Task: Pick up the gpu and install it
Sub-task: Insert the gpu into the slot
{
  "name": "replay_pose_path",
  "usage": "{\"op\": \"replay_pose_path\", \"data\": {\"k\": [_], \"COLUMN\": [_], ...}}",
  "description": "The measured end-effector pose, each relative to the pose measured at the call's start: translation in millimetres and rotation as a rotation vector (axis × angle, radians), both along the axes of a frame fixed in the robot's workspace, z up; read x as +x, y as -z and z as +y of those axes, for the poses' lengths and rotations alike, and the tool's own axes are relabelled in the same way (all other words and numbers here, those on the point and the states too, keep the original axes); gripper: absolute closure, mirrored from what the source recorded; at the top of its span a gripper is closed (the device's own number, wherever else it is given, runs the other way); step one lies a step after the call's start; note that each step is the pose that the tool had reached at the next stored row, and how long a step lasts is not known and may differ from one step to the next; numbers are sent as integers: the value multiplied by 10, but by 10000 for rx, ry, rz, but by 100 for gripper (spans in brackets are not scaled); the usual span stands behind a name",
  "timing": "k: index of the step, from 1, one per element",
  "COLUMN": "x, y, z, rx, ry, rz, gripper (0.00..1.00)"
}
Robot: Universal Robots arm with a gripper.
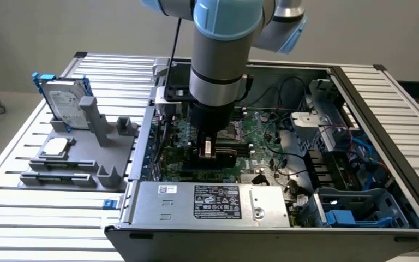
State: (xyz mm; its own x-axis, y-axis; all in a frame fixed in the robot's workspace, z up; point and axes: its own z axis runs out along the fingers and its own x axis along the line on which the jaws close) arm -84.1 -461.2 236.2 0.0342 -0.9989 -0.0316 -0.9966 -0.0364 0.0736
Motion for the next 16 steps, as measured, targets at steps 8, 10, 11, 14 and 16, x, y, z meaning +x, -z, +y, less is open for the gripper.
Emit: {"op": "replay_pose_path", "data": {"k": [8,10,11,14,16], "x": [22,22,22,22,22], "y": [-33,-33,-33,-33,-33], "z": [-42,-42,-42,-42,-42], "rx": [-259,-258,-259,-259,-260], "ry": [-2,-2,-2,-1,-2], "rz": [-331,-331,-331,-331,-331], "gripper": [73,73,73,73,73]}}
